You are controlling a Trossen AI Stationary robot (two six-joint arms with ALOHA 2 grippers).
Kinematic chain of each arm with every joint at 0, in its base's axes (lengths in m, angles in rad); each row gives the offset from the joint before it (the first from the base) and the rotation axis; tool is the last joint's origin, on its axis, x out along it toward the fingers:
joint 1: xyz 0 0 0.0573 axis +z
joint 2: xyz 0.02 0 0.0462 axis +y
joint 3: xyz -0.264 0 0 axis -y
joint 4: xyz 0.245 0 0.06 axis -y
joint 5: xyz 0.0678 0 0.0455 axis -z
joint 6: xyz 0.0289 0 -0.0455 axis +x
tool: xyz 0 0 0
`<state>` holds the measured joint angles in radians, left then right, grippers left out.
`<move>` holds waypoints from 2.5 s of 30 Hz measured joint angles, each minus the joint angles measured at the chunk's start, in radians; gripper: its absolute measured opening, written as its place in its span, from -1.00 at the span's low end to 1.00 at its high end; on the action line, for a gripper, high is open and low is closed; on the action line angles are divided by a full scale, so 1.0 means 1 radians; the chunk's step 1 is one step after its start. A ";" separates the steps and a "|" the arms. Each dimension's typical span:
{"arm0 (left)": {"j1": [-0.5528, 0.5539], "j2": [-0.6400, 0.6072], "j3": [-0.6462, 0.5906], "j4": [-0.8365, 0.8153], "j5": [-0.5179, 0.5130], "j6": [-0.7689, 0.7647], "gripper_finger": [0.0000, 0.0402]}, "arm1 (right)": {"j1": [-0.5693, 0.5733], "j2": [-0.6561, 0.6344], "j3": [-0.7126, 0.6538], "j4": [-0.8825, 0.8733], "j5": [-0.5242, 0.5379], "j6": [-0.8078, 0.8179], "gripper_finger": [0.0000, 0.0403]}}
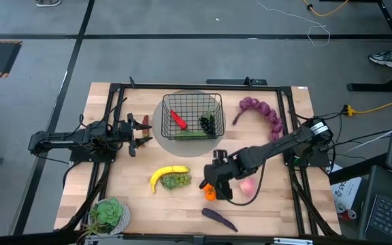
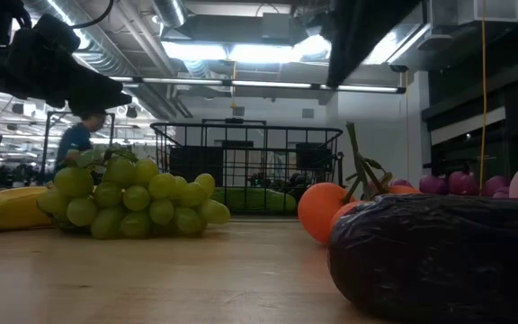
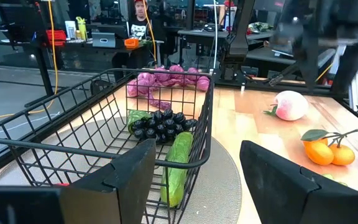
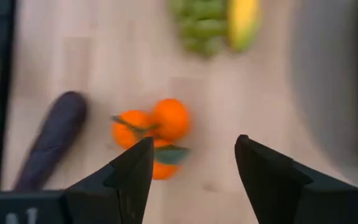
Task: Build produce basket
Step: Put the orange tangerine into the wire basket
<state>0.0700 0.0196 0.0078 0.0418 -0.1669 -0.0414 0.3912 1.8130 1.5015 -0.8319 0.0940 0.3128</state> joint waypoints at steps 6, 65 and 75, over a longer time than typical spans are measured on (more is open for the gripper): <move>0.000 0.000 0.000 0.000 0.000 0.000 0.14 | -0.021 0.000 -0.126 0.179 -0.272 0.052 0.11; 0.000 0.000 0.000 0.001 0.000 0.000 0.14 | -0.077 0.090 -0.130 0.230 0.002 -0.082 -0.99; 0.000 0.000 0.000 0.001 0.000 0.000 0.14 | -0.096 0.089 0.162 -0.008 0.263 -0.215 -0.99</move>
<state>0.0696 0.0193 0.0078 0.0433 -0.1665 -0.0414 0.2954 1.9018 1.6631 -0.8402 0.3569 0.0981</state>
